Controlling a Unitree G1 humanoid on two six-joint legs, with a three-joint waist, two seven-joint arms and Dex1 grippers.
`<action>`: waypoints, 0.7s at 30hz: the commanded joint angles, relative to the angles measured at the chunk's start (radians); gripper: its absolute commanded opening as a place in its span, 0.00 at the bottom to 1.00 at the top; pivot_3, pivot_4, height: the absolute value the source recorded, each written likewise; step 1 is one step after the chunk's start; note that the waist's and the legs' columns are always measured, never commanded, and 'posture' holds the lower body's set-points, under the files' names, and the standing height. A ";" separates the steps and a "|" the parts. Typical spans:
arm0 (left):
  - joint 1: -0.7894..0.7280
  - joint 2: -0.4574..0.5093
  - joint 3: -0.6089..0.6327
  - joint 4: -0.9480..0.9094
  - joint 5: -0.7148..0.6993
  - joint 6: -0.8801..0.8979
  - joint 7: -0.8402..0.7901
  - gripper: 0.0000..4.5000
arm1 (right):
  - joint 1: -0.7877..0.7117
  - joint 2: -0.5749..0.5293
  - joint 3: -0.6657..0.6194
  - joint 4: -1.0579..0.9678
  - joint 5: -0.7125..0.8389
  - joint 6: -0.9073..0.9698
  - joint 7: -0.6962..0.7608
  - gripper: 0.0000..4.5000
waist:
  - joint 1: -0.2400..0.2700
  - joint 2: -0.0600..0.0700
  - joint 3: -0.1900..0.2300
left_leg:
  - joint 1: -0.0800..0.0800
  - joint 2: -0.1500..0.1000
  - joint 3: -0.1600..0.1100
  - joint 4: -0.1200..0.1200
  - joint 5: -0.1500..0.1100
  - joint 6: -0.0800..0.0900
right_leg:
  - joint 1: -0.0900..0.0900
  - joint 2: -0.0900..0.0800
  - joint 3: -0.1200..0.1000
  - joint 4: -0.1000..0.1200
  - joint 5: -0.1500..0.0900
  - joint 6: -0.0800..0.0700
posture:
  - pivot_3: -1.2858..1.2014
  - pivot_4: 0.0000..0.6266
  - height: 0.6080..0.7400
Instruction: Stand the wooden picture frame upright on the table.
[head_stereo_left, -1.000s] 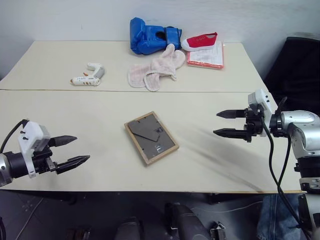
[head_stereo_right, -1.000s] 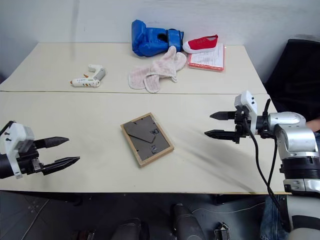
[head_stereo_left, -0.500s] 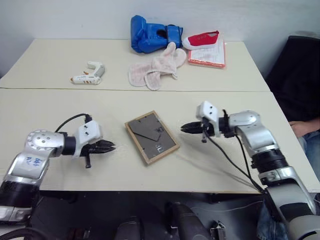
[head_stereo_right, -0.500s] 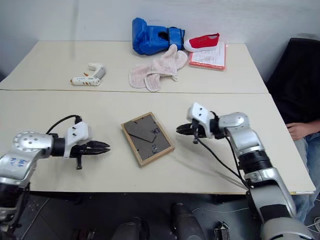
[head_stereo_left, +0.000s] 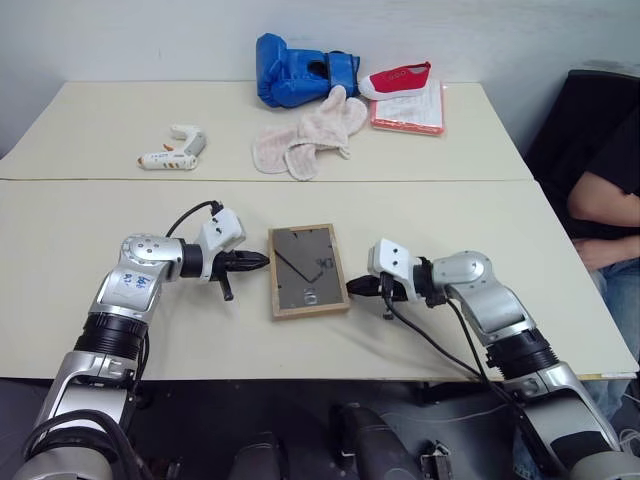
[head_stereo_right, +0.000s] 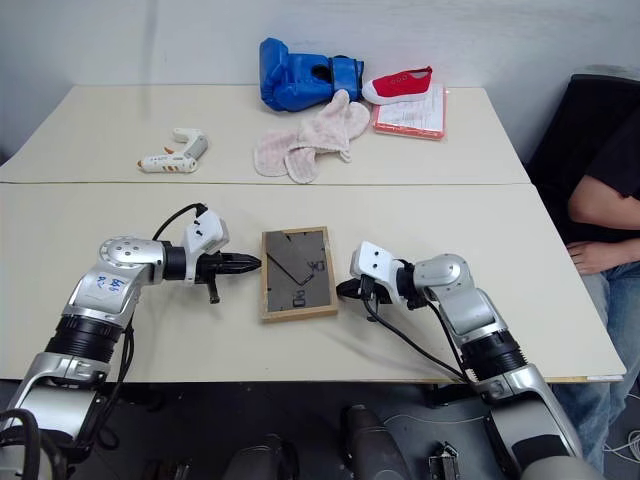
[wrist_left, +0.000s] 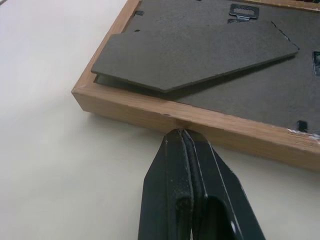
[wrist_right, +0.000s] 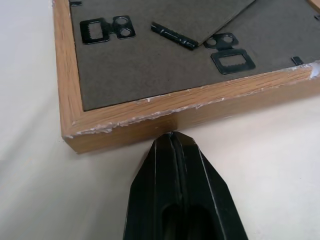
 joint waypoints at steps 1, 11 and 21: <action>0.018 0.047 0.072 -0.027 -0.075 0.133 -0.034 0.01 | 0.003 -0.034 -0.020 -0.041 0.008 -0.014 0.005 0.00 | 0.000 0.000 0.000 | 0.000 0.000 0.000 0.000 0.000 0.000 | 0.000 0.000 0.000 0.000 0.000 0.000 | 0.52 0.24 1.00; -0.008 0.079 0.149 -0.140 -0.372 1.095 0.020 0.63 | -0.072 -0.091 0.043 0.061 -0.108 -0.208 0.022 0.00 | 0.004 0.000 0.000 | -0.001 -0.001 -0.001 0.001 -0.003 0.005 | 0.000 0.000 0.000 0.001 0.000 0.000 | 0.52 0.24 1.00; 0.005 -0.111 0.119 -0.179 -0.393 1.235 0.206 0.99 | -0.098 -0.043 0.095 0.069 -0.161 -0.248 0.017 0.00 | 0.010 0.002 -0.004 | 0.006 -0.001 -0.002 0.001 -0.001 0.000 | 0.007 -0.001 0.000 -0.001 0.000 0.000 | 0.52 0.24 1.00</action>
